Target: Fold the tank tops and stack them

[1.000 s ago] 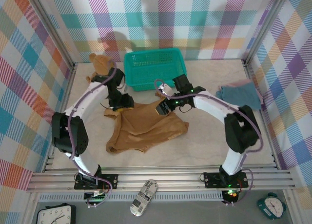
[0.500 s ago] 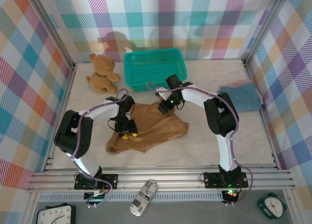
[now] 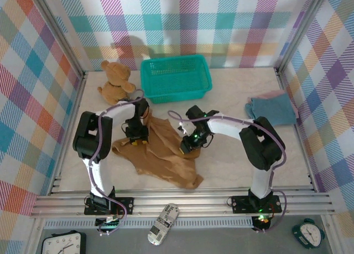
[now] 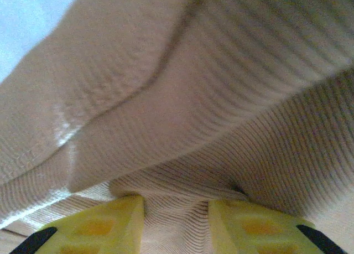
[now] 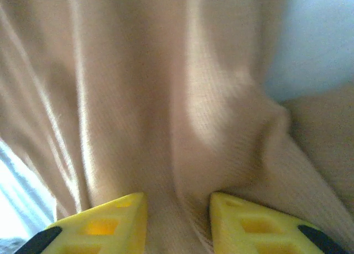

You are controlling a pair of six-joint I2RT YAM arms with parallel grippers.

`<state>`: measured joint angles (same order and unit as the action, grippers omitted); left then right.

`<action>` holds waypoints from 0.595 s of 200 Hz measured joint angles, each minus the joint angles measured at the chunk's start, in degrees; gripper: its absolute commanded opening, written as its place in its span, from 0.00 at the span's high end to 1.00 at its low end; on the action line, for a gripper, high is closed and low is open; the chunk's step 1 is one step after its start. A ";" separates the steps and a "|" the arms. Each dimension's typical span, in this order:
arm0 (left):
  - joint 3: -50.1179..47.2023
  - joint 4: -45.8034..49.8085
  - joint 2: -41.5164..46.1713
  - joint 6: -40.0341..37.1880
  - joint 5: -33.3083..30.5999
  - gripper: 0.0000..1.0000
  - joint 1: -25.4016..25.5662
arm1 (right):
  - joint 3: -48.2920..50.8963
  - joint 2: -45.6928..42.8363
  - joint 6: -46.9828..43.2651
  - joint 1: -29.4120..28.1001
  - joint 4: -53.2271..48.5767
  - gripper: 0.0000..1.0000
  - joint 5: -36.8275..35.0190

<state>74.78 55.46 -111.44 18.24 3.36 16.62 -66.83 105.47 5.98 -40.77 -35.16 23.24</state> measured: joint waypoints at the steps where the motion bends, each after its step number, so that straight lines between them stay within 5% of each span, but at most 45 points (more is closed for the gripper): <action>1: 0.31 0.11 -0.24 -0.11 -0.09 0.65 -0.04 | 0.04 -0.07 0.22 -0.15 0.00 0.63 0.04; 45: 10.58 0.76 -6.29 -3.58 -1.73 0.58 -1.22 | 0.39 -5.40 8.22 -3.72 2.89 0.60 2.78; 88: 17.66 0.46 -7.74 -6.10 -1.60 0.51 -1.46 | -1.16 -8.55 4.81 2.60 -0.87 0.46 -3.17; 119: 12.02 -0.11 -0.15 -3.34 2.40 0.49 -1.38 | -1.25 -7.52 -0.92 7.85 -2.89 0.38 -8.55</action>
<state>86.80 55.35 -111.59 14.90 5.76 15.25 -68.07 97.95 5.06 -32.93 -38.04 14.70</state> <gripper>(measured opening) 0.502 0.600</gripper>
